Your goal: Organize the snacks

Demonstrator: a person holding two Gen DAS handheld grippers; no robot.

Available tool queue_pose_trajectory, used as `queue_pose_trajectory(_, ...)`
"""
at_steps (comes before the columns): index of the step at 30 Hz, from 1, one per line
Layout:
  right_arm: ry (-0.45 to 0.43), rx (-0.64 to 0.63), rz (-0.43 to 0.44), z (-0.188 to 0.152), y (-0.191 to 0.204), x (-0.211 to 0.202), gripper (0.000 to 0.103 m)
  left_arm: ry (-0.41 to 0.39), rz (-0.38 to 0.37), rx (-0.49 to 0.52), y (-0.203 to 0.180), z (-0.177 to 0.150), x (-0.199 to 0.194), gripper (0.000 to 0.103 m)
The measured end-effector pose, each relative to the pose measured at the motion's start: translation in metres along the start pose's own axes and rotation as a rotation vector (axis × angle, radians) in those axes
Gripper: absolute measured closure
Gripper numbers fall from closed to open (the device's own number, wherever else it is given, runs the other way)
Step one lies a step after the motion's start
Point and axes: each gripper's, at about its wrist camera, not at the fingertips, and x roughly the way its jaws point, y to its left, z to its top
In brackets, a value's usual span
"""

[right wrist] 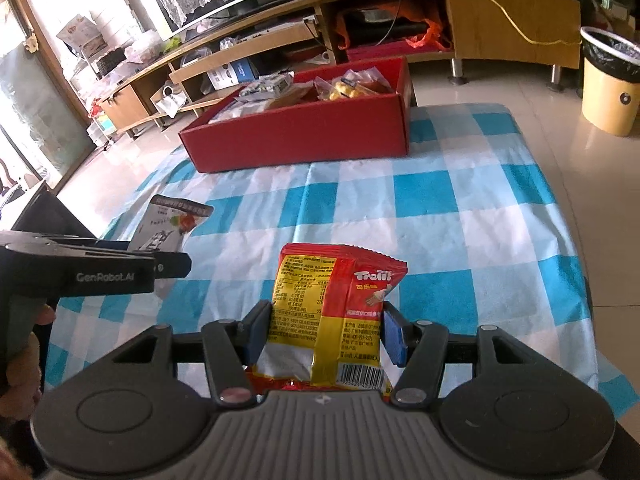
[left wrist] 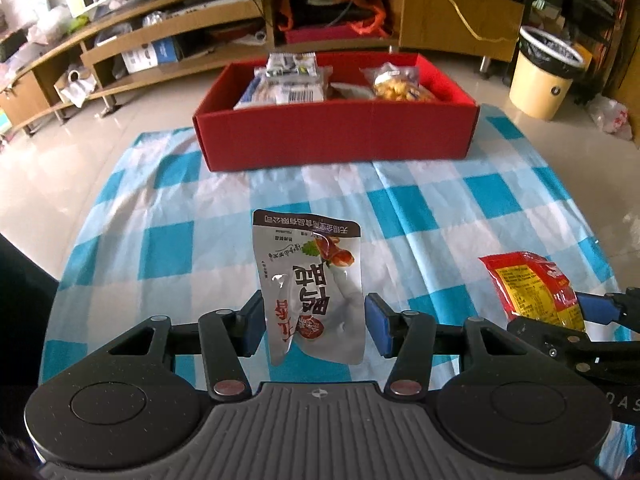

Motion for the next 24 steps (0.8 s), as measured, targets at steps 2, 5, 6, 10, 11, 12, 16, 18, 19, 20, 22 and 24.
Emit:
queue_pose_trajectory(2, -0.009, -0.007, -0.013, 0.003, 0.005, -0.005, 0.050, -0.015, -0.019, -0.005, 0.003, 0.000, -0.002, 0.043)
queue_pose_trajectory(5, -0.030, -0.014, -0.030, 0.010, 0.012, -0.013, 0.050, -0.034, -0.024, -0.005, 0.008, 0.001, -0.003, 0.043)
queue_pose_trajectory(6, -0.034, -0.015, -0.034, 0.013, 0.015, -0.014, 0.050, -0.036, -0.025, -0.010, 0.011, 0.002, -0.003, 0.043)
queue_pose_trajectory(10, -0.039, -0.037, -0.043, 0.021, 0.027, -0.014, 0.050, -0.045, -0.037, -0.029, 0.020, 0.006, -0.005, 0.043)
queue_pose_trajectory(11, -0.038, -0.042, -0.043, 0.022, 0.030, -0.014, 0.050, -0.050, -0.037, -0.031, 0.022, 0.007, -0.006, 0.043)
queue_pose_trajectory(12, -0.037, -0.050, -0.044, 0.024, 0.033, -0.013, 0.050, -0.055, -0.038, -0.034, 0.024, 0.009, -0.007, 0.043)
queue_pose_trajectory(16, -0.039, -0.079, -0.036, 0.029, 0.045, -0.011, 0.050, -0.071, -0.038, -0.051, 0.030, 0.015, -0.011, 0.043)
queue_pose_trajectory(18, -0.044, -0.095, -0.027, 0.033, 0.051, -0.010, 0.050, -0.081, -0.032, -0.053, 0.031, 0.019, -0.012, 0.043)
queue_pose_trajectory(19, -0.048, -0.102, -0.024, 0.036, 0.053, -0.009, 0.050, -0.085, -0.030, -0.054, 0.031, 0.021, -0.012, 0.043)
queue_pose_trajectory(20, -0.054, -0.107, -0.021, 0.039, 0.055, -0.009, 0.050, -0.087, -0.028, -0.056, 0.032, 0.022, -0.012, 0.043)
queue_pose_trajectory(22, -0.063, -0.112, -0.015, 0.046, 0.057, -0.008, 0.050, -0.091, -0.024, -0.059, 0.034, 0.026, -0.011, 0.043)
queue_pose_trajectory(24, -0.074, -0.115, -0.013, 0.052, 0.059, -0.007, 0.050, -0.096, -0.019, -0.062, 0.036, 0.031, -0.009, 0.043)
